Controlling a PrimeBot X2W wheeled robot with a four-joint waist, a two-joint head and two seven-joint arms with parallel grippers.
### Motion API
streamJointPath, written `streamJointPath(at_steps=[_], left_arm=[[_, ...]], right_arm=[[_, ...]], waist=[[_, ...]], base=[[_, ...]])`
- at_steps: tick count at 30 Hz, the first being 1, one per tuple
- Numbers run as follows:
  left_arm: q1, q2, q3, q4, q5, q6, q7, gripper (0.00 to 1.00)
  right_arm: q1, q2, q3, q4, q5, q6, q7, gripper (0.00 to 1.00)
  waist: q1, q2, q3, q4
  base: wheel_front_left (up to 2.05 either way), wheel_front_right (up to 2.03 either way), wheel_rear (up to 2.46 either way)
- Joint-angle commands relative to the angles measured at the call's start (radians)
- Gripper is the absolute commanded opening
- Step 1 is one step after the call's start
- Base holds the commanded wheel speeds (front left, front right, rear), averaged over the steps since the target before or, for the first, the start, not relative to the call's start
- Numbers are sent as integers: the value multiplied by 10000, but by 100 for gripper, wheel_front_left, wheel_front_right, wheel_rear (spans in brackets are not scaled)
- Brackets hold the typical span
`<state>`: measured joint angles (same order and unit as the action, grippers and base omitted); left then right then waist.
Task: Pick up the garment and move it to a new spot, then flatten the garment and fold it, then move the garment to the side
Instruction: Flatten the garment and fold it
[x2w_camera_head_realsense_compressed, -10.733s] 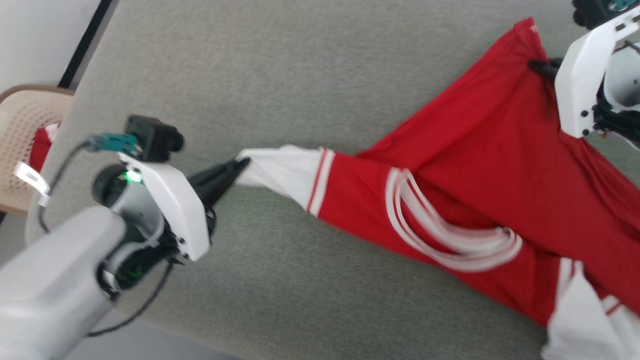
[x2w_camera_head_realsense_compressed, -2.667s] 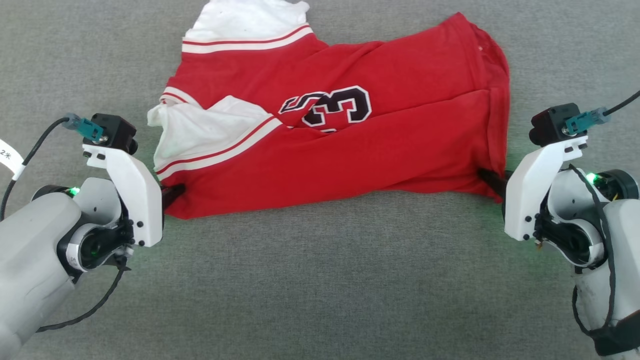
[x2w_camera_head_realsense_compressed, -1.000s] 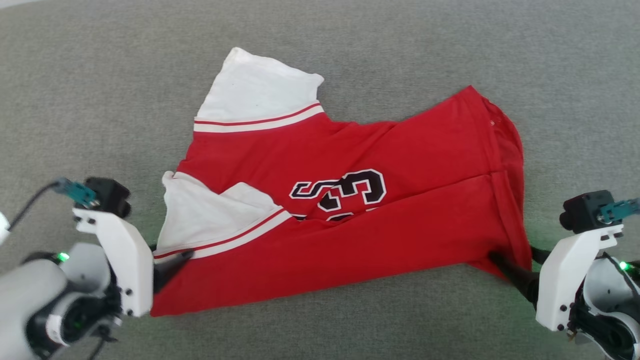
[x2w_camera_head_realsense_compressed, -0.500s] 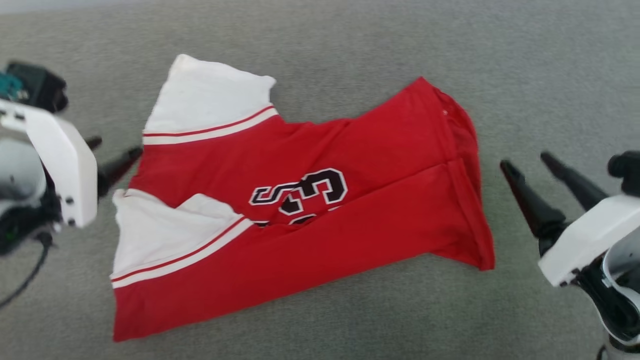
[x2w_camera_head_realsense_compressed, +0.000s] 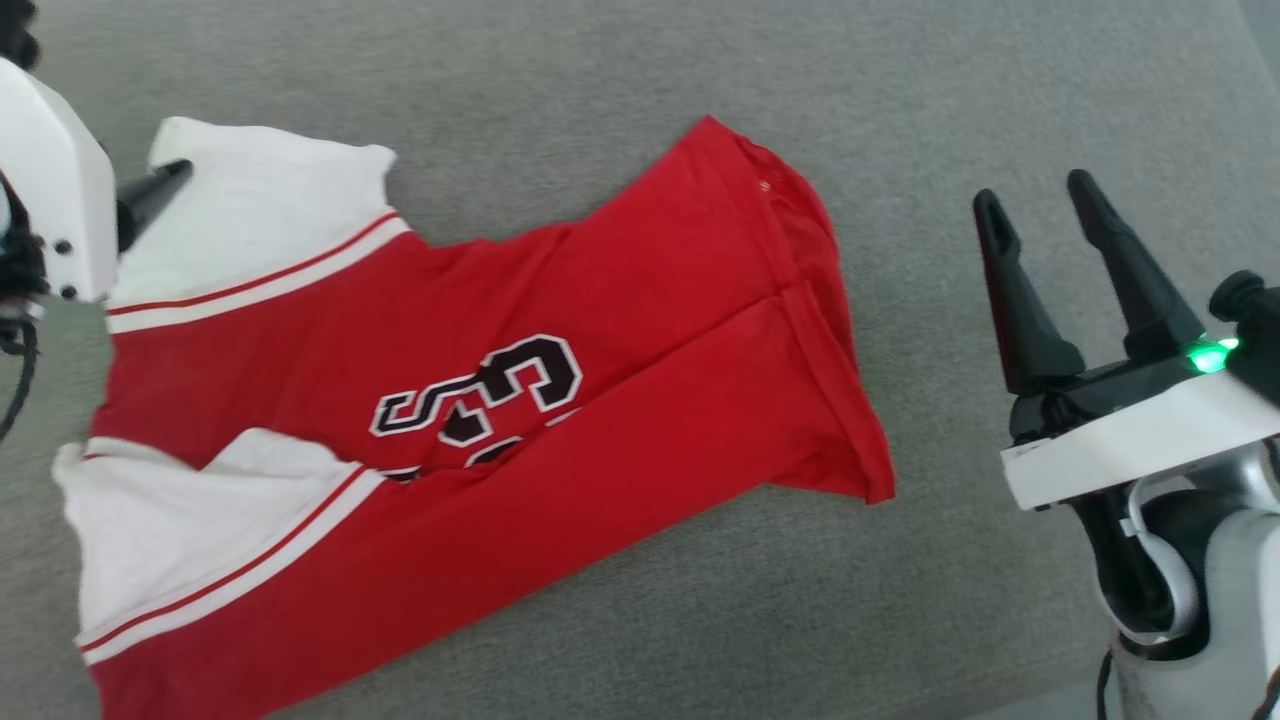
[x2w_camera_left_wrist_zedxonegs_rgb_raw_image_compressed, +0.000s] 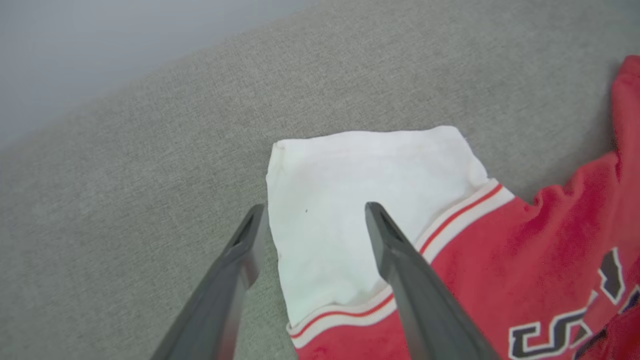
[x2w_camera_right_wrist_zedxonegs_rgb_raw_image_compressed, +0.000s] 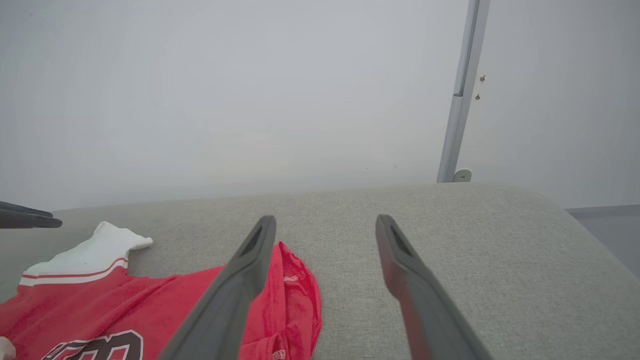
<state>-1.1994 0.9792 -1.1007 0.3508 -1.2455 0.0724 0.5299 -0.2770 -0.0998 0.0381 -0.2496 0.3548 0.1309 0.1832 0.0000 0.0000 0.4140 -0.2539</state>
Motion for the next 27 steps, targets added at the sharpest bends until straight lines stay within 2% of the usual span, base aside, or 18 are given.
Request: streamJointPath(at_steps=[1, 7, 12, 18, 19, 20, 22, 27], left_arm=[[-167, -68, 21, 248, -26, -48, 74, 100], [-537, -296, 72, 1528, -25, -300, 221, 100], [-726, -581, 81, 2447, -72, -325, 362, 100], [-712, -1118, -319, 3233, 3, -281, 1172, 100], [-691, -1221, -406, 3311, -31, -305, 1410, 38], [-664, -1309, -479, 3390, -81, -297, 1651, 0], [-704, -1451, -632, 3445, -52, -357, 1998, 0], [-1182, -1823, -518, 3439, 123, -582, 1666, 0]], right_arm=[[-89, 70, 66, 74, -62, -4, -147, 100], [-263, 216, 473, 279, 48, -4, -446, 100], [-535, 191, 718, 408, 134, -4, -373, 100], [-1080, -63, 1018, 637, 274, -4, 59, 100], [-1202, -77, 1021, 749, 326, -4, 213, 100], [-1348, -159, 1061, 850, 293, -4, 390, 100], [-1783, -229, 1173, 1077, 387, -4, 772, 100], [-3233, -519, 1502, 2143, 804, -4, 1670, 100]], waist=[[0, 0, 228, -270], [0, 0, 646, -642], [0, 0, 932, -752], [0, 0, 1236, -698], [0, 0, 1278, -680], [0, 0, 1316, -653], [0, 0, 1383, -586], [0, 0, 1534, -310]], base=[[0, 0, 0], [0, 0, 0], [0, 0, 0], [0, 0, 0], [0, 0, 0], [0, 0, 0], [0, 0, 0], [0, 0, 0]])
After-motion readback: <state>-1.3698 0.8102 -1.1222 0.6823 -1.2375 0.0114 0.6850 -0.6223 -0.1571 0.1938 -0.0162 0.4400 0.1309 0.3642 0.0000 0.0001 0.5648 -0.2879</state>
